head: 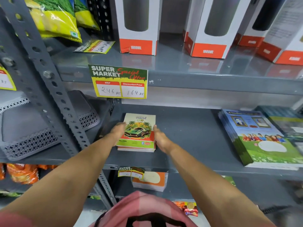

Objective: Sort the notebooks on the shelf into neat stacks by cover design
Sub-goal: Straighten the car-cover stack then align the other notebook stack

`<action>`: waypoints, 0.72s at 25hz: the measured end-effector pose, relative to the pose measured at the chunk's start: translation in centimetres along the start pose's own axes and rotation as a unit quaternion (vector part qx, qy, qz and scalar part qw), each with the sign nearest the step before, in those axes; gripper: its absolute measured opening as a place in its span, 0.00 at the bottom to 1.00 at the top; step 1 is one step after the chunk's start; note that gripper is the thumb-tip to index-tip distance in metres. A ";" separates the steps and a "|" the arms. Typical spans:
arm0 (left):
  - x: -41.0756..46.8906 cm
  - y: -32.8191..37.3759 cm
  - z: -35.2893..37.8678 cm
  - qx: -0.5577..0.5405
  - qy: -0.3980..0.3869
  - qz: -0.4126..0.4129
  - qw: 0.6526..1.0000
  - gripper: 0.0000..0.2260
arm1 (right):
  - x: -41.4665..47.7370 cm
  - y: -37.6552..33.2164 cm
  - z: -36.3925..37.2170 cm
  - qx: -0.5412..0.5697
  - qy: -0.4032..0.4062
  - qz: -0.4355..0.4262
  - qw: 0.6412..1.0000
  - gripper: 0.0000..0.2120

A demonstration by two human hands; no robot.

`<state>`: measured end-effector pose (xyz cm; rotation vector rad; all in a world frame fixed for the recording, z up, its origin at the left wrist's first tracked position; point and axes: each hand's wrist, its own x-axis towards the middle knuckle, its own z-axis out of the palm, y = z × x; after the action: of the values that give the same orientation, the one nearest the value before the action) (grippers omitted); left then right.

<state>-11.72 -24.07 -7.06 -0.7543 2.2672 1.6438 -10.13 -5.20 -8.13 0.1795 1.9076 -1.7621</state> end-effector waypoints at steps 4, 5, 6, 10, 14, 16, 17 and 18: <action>-0.3 -0.2 0.0 -0.016 -0.005 -0.005 1.000 0.27 | -0.4 -0.1 0.2 0.027 0.020 0.008 0.999 0.29; -0.6 -0.3 0.0 -0.038 0.004 -0.022 0.999 0.28 | -0.6 -0.1 0.1 0.073 0.022 -0.003 0.997 0.31; -1.6 -0.2 0.0 -0.064 0.014 -0.032 0.997 0.29 | -0.5 0.2 0.1 0.126 0.027 -0.010 0.992 0.33; -4.6 0.2 0.4 -0.074 0.025 -0.045 0.996 0.28 | -0.7 1.2 1.5 0.145 0.085 0.013 0.986 0.30; -4.9 -0.1 0.2 -0.087 0.009 -0.052 0.995 0.29 | -1.3 0.6 1.5 0.127 0.081 0.029 0.988 0.29; -4.2 -0.5 -0.2 -0.097 0.006 -0.048 0.994 0.31 | -1.5 0.3 1.0 0.101 0.101 0.023 0.989 0.27; -4.1 -0.6 -0.4 -0.088 0.024 -0.043 0.995 0.30 | -1.4 0.4 0.7 0.071 0.133 0.015 0.988 0.24; -3.9 -0.9 -0.6 -0.060 0.047 -0.030 0.997 0.26 | -1.5 0.5 0.5 0.042 0.170 0.012 0.985 0.20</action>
<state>-7.91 -23.77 -5.68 -0.9380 2.1982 1.7650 -8.55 -5.23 -7.87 0.5630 2.0503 -1.8923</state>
